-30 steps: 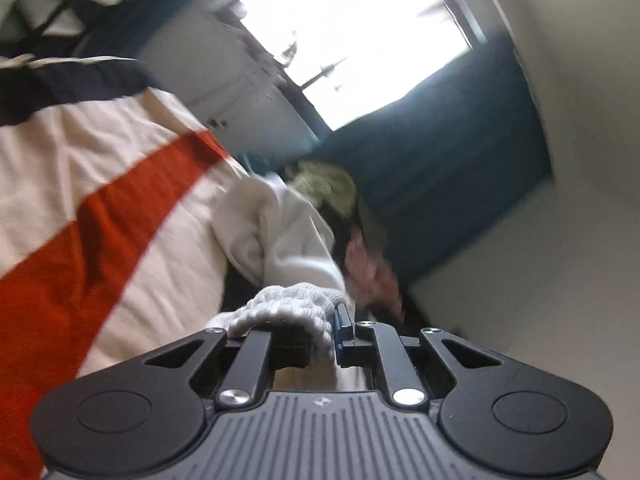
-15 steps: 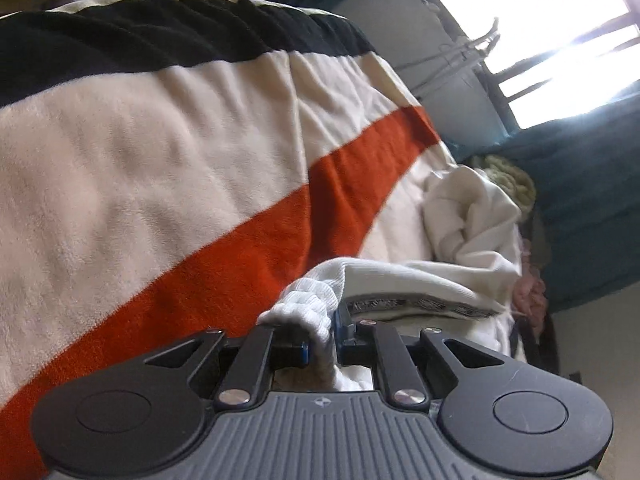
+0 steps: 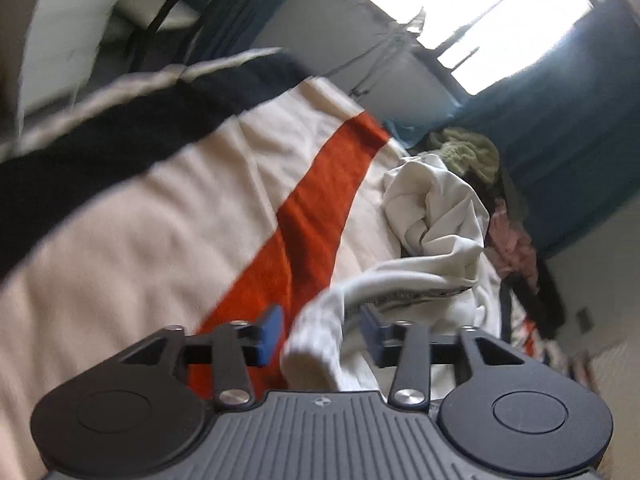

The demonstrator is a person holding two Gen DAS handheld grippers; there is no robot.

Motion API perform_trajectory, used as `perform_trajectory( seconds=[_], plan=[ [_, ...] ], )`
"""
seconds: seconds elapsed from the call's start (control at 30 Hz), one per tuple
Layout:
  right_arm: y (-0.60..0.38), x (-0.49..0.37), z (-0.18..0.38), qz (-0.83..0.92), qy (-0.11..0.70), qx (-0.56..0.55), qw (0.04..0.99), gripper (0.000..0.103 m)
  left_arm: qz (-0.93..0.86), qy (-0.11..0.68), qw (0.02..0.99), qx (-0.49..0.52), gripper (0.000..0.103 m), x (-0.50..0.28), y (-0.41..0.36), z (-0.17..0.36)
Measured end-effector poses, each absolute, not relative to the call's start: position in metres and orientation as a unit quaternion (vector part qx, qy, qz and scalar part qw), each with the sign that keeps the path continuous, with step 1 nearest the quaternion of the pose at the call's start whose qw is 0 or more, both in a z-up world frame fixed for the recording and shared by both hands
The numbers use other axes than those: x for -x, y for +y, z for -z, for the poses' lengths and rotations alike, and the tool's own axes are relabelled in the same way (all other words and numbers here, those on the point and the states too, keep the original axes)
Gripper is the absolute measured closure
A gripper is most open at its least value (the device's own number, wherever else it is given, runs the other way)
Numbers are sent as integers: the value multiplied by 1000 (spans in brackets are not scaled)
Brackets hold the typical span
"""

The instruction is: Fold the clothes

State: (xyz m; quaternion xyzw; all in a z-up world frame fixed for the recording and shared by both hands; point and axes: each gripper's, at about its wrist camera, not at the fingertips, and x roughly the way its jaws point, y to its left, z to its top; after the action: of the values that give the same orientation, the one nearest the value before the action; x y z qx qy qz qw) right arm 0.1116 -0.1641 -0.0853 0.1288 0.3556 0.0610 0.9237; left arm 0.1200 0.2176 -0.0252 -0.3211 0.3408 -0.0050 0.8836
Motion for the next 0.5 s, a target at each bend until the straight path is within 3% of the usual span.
perform_trajectory(
  seconds=[0.07,0.23,0.27,0.3,0.33,0.37,0.5],
  plan=[
    [-165,-108,82,-60,352,-136,924,84,12,337,896,289,39,-131,215,25],
    [-190,-91,69,-51,326,-213,920,79,51,367,878,303,37,-155,212,45],
    [-197,-87,68,-43,320,-232,918,73,57,374,876,298,37,-157,209,48],
    [-205,-85,67,-30,316,-252,914,55,62,381,875,293,37,-159,207,52],
    [-213,-82,66,-15,312,-273,910,30,68,388,873,288,37,-161,204,55],
    [-221,-80,68,3,307,-297,904,21,73,395,871,283,37,-163,202,59],
    [-248,-81,88,19,308,-404,861,19,82,425,855,287,38,-170,199,74]
  ],
)
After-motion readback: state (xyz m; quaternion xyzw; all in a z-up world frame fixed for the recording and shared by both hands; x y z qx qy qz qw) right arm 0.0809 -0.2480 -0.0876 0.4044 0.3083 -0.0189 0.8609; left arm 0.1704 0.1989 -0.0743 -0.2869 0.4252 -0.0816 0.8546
